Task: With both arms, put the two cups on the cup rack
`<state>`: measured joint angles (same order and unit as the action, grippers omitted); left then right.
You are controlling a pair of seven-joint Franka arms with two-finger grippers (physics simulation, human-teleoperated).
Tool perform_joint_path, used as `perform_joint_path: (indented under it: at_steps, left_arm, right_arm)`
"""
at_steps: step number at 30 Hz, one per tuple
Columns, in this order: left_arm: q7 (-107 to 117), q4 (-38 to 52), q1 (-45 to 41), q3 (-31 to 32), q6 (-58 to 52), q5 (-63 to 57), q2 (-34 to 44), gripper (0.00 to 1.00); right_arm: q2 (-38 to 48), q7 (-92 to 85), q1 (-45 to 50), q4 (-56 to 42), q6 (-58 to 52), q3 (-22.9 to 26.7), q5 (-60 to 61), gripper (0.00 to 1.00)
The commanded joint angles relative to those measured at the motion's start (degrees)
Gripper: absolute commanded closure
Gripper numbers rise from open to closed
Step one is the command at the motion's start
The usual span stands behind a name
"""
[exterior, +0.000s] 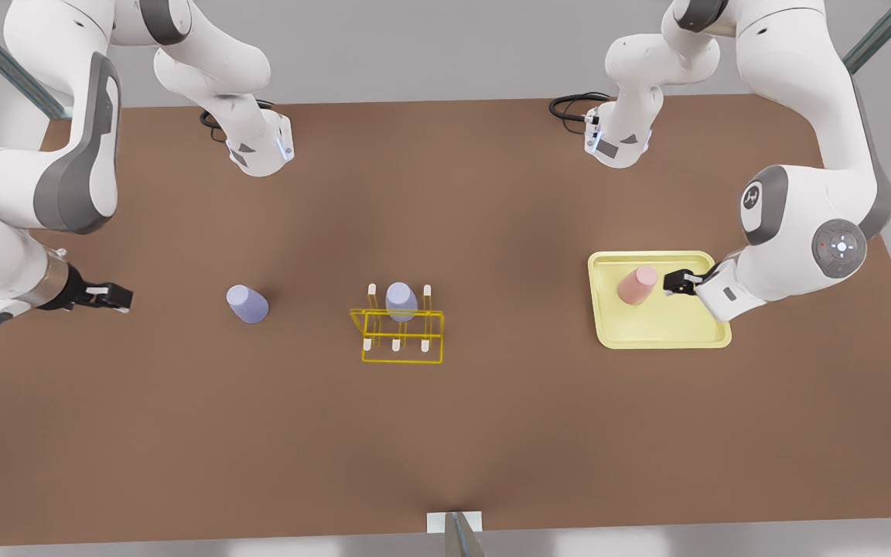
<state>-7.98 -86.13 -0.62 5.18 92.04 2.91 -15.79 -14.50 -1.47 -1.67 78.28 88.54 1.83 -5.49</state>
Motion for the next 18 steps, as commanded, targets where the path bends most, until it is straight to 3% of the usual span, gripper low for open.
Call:
perform_joint_path:
  at_steps: [1, 6, 11, 13, 16, 18]
  left_arm:
    - [-1.51, 0.09, -0.26, 0.00, -0.28, 0.17, -0.03, 0.00]
    - [7.09, 1.23, 0.18, -0.08, 0.51, 1.14, -0.38, 0.00]
    - [12.02, 0.88, 4.75, -0.52, 0.16, -5.54, -5.74, 0.00]
    - [12.63, -26.00, 5.19, -0.43, 29.14, -4.49, 3.83, 0.00]
    - [13.25, -27.77, 3.78, 0.80, 32.41, -3.96, 3.40, 0.00]
    - [13.25, -34.01, 2.82, 0.80, 38.30, -4.05, 5.68, 0.00]
  right_arm:
    - [0.08, -0.99, 0.18, 0.04, 0.93, 0.01, -0.05, 0.00]
    - [-3.52, 4.98, 6.33, 3.63, 1.37, -0.16, 0.83, 0.00]
    - [-0.10, 5.07, 6.86, 19.88, 22.97, -0.16, 2.41, 0.00]
    - [2.37, 4.99, 6.60, 27.98, 31.95, -0.16, 2.59, 0.00]
    - [5.44, 4.81, 6.24, 38.61, 43.38, -0.16, 3.11, 0.00]
    - [6.23, 4.81, 6.16, 43.54, 48.22, -0.16, 3.55, 0.00]
